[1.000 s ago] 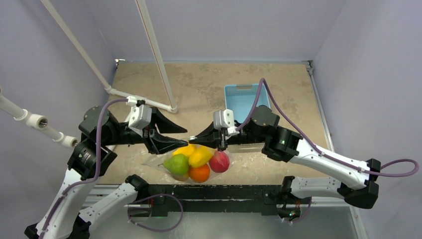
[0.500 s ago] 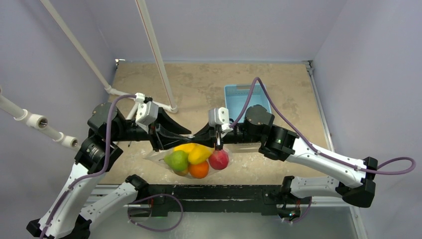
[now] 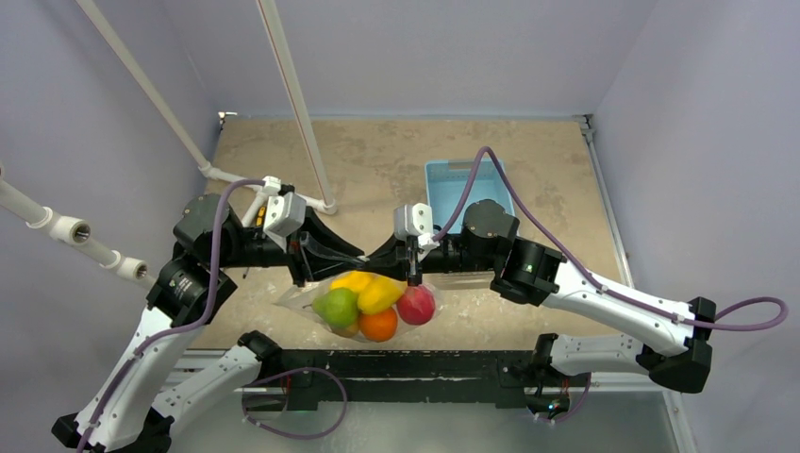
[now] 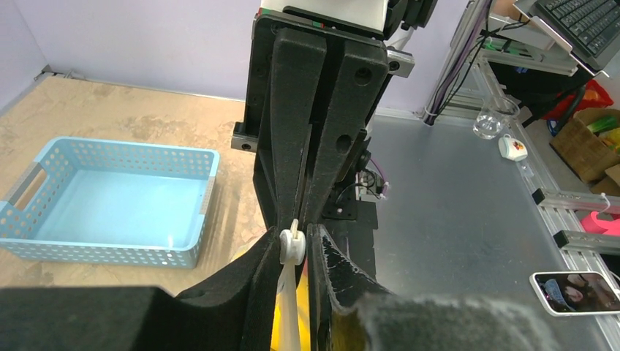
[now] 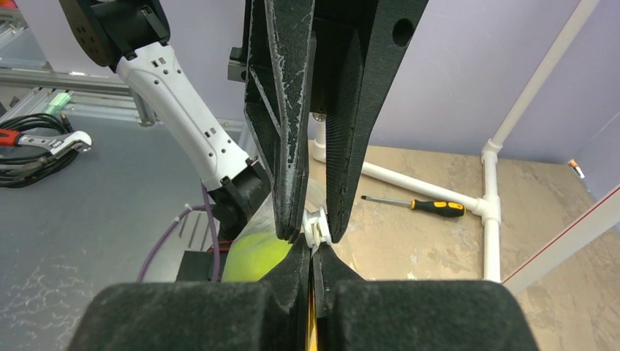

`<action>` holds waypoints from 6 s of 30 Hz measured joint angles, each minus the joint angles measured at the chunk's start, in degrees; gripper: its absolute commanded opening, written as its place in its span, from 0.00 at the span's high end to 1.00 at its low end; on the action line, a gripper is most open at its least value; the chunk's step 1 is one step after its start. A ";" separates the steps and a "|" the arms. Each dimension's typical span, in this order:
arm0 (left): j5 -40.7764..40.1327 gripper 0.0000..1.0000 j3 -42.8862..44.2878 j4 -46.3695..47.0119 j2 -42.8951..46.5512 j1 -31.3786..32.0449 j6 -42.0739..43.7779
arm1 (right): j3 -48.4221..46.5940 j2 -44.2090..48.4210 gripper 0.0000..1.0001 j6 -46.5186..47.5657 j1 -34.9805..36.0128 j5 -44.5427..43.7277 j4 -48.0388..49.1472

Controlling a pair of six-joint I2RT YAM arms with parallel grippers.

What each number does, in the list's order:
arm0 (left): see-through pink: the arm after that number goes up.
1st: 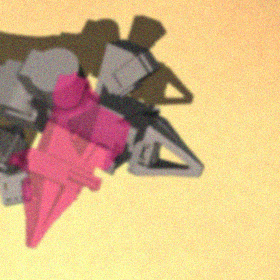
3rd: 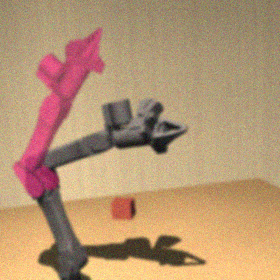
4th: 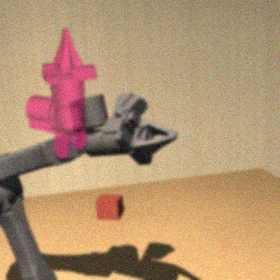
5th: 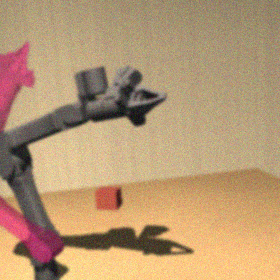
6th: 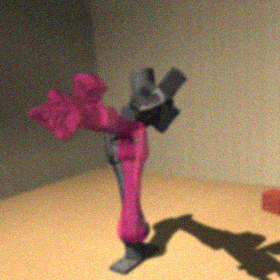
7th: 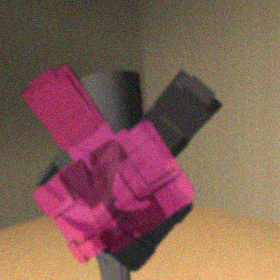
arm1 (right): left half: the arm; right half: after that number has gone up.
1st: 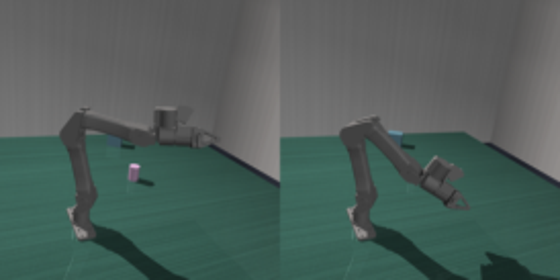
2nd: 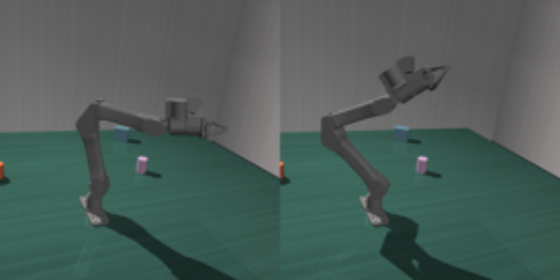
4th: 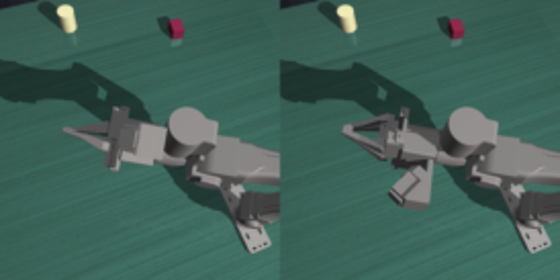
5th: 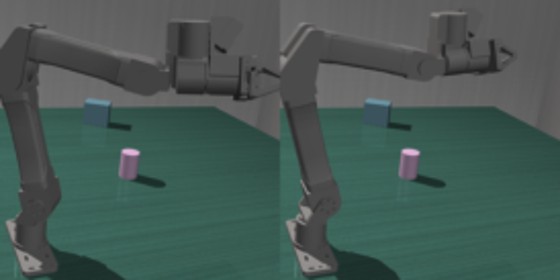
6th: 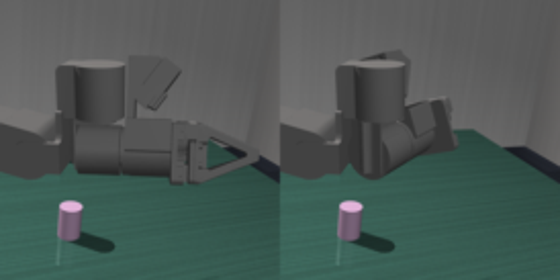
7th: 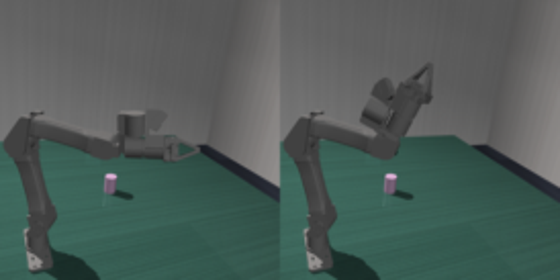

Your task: Place the food in the zip-top bag and seal the zipper

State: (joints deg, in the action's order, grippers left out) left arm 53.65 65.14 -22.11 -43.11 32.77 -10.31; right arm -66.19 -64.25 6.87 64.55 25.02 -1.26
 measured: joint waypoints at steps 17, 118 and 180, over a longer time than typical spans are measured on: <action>-0.66 1.00 -0.28 -0.81 0.15 -0.02 1.14 | 0.00 0.13 1.00 -0.48 0.04 -1.84 -0.76; -5.35 1.00 -0.85 -10.69 2.47 0.04 5.51 | 12.44 1.62 1.00 -3.69 0.28 -1.99 16.79; -6.10 1.00 -5.05 -18.93 2.73 0.02 7.15 | 3.19 -1.92 1.00 7.65 0.17 4.17 -4.13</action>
State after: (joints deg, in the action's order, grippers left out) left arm 47.55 60.10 -41.04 -40.38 32.80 -3.16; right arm -63.00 -66.17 14.52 64.73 29.19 -5.39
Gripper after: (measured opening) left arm 0.056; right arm 0.065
